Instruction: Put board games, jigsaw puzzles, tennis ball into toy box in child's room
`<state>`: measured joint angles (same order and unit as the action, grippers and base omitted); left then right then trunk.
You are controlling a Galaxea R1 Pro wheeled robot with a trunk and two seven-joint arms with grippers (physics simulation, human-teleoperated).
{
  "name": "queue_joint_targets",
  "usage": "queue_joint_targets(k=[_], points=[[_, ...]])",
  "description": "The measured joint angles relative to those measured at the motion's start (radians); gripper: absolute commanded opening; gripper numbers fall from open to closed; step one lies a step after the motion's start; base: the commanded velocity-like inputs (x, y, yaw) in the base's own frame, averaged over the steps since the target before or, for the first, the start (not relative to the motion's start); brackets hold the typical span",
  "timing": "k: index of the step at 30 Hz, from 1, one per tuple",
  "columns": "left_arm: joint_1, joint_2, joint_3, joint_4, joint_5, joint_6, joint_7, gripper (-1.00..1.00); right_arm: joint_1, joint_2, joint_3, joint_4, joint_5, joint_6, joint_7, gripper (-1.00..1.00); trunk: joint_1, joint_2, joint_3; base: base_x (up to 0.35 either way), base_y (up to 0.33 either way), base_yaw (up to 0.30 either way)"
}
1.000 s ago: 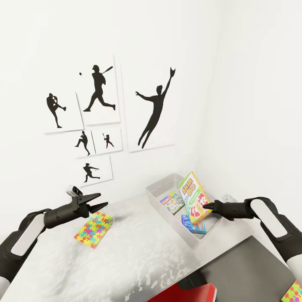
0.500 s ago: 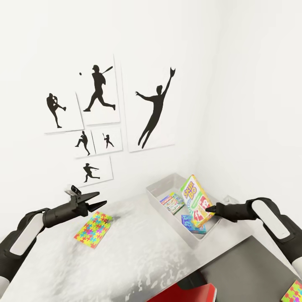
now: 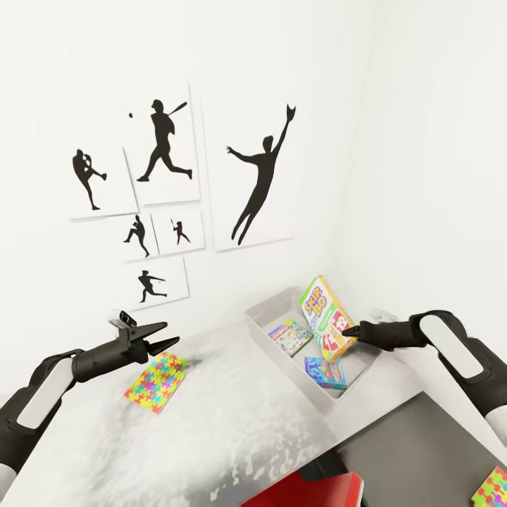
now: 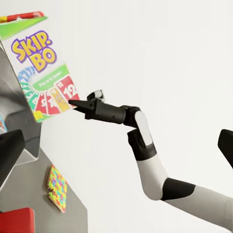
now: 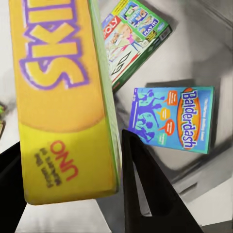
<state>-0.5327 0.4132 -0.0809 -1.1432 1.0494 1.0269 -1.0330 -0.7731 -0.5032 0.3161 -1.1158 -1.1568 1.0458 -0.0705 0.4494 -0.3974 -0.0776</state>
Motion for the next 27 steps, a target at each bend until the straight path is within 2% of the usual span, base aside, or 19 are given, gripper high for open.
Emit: queue_joint_targets(k=[3,7,10,15,22,27], points=[[0.000,0.001,0.000,0.000,-0.001,0.000,-0.001,1.00,-0.023,-0.001,0.050,0.003,-0.003,0.000,0.015,-1.00,0.000,0.000,-0.005,0.000,0.000,0.000],[0.000,0.001,0.000,0.000,-0.001,0.000,-0.001,1.00,-0.044,-0.003,0.087,0.008,-0.012,0.000,0.110,-1.00,0.000,0.000,-0.012,0.000,0.000,0.000],[0.000,0.002,0.000,0.000,-0.001,0.000,-0.001,1.00,-0.056,-0.004,0.094,0.009,-0.009,0.000,0.145,-1.00,0.000,0.000,-0.017,0.000,0.000,0.000],[0.000,0.002,0.000,0.000,-0.001,0.000,-0.002,1.00,-0.067,-0.005,0.098,0.010,-0.005,0.000,0.156,-1.00,0.000,0.000,-0.025,0.000,0.000,0.000],[0.000,0.002,0.000,0.000,-0.001,-0.001,-0.002,1.00,-0.069,-0.005,0.108,0.015,0.047,0.000,0.161,-1.00,0.000,0.000,-0.036,0.000,0.000,0.000],[0.000,0.002,0.000,0.000,-0.001,-0.001,-0.002,1.00,-0.070,-0.006,0.108,0.017,0.056,0.000,0.163,-1.00,0.000,0.000,-0.045,0.000,0.000,0.000]])
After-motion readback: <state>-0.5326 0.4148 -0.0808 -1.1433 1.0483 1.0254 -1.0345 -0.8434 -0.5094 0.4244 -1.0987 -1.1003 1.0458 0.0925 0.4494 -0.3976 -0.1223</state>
